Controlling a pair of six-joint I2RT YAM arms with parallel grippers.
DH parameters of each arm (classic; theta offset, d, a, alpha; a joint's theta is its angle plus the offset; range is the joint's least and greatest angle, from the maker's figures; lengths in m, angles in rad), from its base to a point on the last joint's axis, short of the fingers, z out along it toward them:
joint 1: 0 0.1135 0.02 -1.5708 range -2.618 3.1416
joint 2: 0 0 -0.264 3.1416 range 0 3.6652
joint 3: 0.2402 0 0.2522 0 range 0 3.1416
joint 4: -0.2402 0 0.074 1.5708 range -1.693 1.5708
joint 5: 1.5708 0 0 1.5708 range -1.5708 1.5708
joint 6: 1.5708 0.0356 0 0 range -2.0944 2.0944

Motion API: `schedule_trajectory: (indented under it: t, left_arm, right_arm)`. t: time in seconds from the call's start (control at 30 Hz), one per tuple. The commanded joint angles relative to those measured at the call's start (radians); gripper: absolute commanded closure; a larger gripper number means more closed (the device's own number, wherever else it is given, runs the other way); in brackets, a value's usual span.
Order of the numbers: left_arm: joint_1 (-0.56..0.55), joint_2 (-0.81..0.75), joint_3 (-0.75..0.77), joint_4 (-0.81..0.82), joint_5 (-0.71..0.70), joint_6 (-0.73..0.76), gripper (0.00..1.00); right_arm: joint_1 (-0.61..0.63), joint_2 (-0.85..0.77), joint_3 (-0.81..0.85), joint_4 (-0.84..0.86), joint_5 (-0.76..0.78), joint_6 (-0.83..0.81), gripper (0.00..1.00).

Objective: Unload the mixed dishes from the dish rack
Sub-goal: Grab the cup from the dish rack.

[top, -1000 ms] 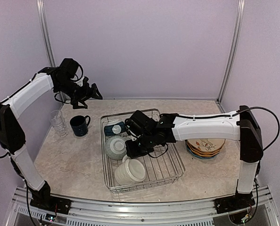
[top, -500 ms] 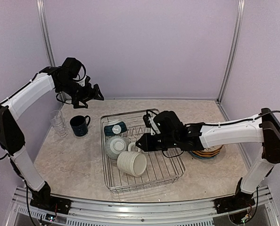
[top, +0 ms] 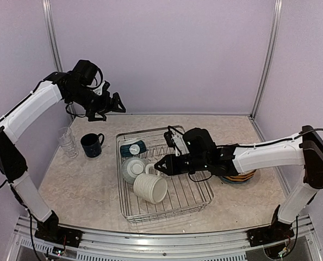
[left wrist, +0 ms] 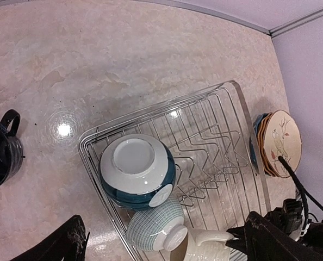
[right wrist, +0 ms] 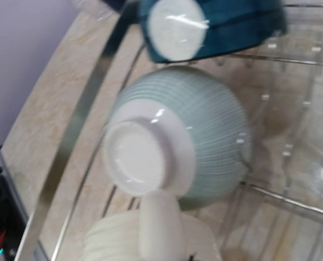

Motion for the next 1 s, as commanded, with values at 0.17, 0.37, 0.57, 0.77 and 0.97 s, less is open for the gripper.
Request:
schedule_trajectory:
  t: [0.17,0.37,0.57,0.77,0.97]
  left_arm:
    - [0.004,-0.026,0.053,0.033,-0.053,0.041,0.04]
    - [0.029,-0.119,-0.123,0.155,0.003,0.047,0.04]
    - [0.043,-0.154,-0.157,0.18,0.006,0.054,0.04]
    - [0.066,-0.166,-0.185,0.194,0.039,0.039,0.04]
    - [0.066,-0.173,-0.194,0.199,0.051,0.037,0.04]
  right_arm:
    - [-0.001,0.014,-0.041,0.12,-0.197,-0.032,0.84]
    - [0.001,0.093,-0.045,0.246,-0.248,0.018,0.8]
    - [0.016,0.156,-0.03,0.304,-0.25,0.034,0.72]
    - [0.017,0.172,-0.007,0.255,-0.237,-0.011,0.68]
    - [0.019,0.195,0.02,0.236,-0.283,-0.127,0.59]
